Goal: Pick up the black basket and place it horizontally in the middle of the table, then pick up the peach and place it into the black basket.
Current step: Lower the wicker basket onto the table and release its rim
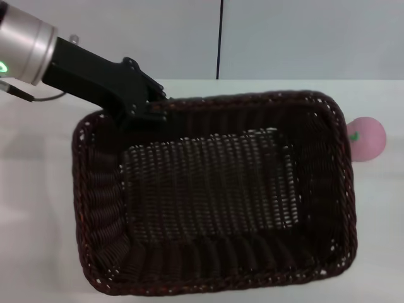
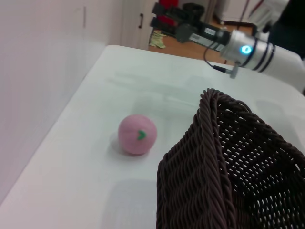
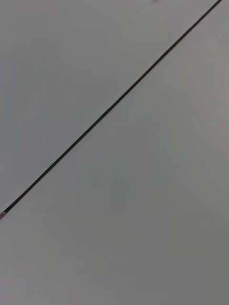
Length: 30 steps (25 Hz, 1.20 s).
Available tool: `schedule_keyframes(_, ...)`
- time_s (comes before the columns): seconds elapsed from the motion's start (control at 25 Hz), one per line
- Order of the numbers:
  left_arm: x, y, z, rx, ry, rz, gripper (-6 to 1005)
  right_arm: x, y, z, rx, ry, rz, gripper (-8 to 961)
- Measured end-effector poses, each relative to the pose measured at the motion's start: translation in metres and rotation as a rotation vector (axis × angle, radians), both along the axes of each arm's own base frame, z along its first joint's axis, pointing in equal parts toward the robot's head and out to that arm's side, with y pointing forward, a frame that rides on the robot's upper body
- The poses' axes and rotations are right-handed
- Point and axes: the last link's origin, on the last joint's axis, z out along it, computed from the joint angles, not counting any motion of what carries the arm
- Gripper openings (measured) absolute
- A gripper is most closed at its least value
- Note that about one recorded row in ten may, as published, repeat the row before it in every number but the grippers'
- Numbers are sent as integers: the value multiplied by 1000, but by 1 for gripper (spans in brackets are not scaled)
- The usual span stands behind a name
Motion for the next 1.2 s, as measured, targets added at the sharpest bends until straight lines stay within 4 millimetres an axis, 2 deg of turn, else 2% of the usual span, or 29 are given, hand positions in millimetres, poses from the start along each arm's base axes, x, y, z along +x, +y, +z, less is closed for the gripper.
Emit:
schedule_keyframes(0.12, 0, 2, -17, -15, -1, -27, 189, 0, 0, -1, -4, 2, 2, 699)
schedule_keyframes(0.52, 3, 5, -46, -19, 19, -58, 188, -2, 1, -4, -19, 8, 13, 699)
schedule_keyframes(0.72, 4, 9, -53, 2, 20, -49, 188, -2, 1, -5, -24, 15, 14, 699)
schedule_keyframes(1.2, 8, 14, -64, 23, 17, -48, 270, -1, -1, -5, -32, 17, 11, 700)
